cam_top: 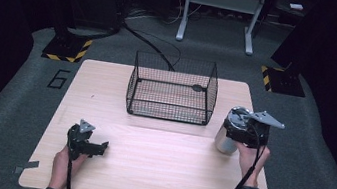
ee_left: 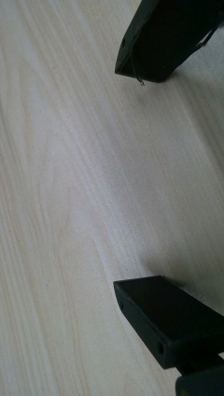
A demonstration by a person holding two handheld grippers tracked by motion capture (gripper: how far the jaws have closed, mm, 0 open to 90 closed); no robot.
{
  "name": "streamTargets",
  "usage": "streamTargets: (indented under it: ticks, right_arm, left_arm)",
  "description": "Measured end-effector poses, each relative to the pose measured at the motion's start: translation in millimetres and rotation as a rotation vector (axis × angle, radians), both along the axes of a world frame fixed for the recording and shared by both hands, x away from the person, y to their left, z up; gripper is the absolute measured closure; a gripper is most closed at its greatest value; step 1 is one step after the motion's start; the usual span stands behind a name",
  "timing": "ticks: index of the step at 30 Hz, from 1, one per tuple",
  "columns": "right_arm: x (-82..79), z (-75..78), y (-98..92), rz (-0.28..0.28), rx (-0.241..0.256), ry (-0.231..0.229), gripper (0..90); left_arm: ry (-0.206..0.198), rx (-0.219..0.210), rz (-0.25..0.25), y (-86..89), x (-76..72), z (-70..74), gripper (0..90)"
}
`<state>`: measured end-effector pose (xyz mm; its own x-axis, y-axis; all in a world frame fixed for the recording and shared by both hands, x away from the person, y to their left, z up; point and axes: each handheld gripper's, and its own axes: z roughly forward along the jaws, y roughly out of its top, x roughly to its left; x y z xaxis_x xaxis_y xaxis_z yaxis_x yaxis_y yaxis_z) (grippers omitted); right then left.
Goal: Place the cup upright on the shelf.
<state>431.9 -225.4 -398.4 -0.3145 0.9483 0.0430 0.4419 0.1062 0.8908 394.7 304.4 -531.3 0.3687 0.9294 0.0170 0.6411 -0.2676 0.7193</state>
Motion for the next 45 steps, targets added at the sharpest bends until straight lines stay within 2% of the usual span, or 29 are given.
streamTargets:
  ticks: [6,17,27,28,33,34,36,45]
  right_arm:
    - [-2.4,10.9,1.7,0.011,-0.002,-0.015,3.2]
    - [-2.5,22.1,6.0,0.039,-0.009,-0.009,3.2]
    - [-4.3,39.3,16.2,0.075,-0.014,-0.024,3.2]
    - [-4.0,40.5,16.4,0.078,-0.018,-0.028,3.3]
    - [-2.4,47.3,20.6,0.101,-0.002,-0.027,3.3]
    - [-1.2,50.2,22.3,0.112,-0.007,-0.028,3.3]
    - [-0.7,52.7,25.1,0.112,-0.002,-0.027,3.3]
    - [2.5,66.7,37.6,0.154,-0.017,-0.031,3.3]
  left_arm:
    - [-0.001,-0.001,0.001,-0.2,0.0,-0.1,0.4]
    - [0.005,0.001,-0.003,0.2,-0.1,0.4,0.4]
    - [0.000,0.000,0.001,-0.1,0.0,0.0,0.4]
    - [0.010,-0.001,-0.004,0.2,-0.2,0.7,0.4]
    - [0.012,0.001,-0.006,0.5,-0.2,0.9,0.4]
    - [-0.001,0.000,0.001,-0.1,0.0,-0.1,0.4]
    - [-0.001,0.000,0.001,-0.1,0.0,0.0,0.4]
    - [0.002,-0.001,0.001,-0.1,-0.2,0.0,0.4]
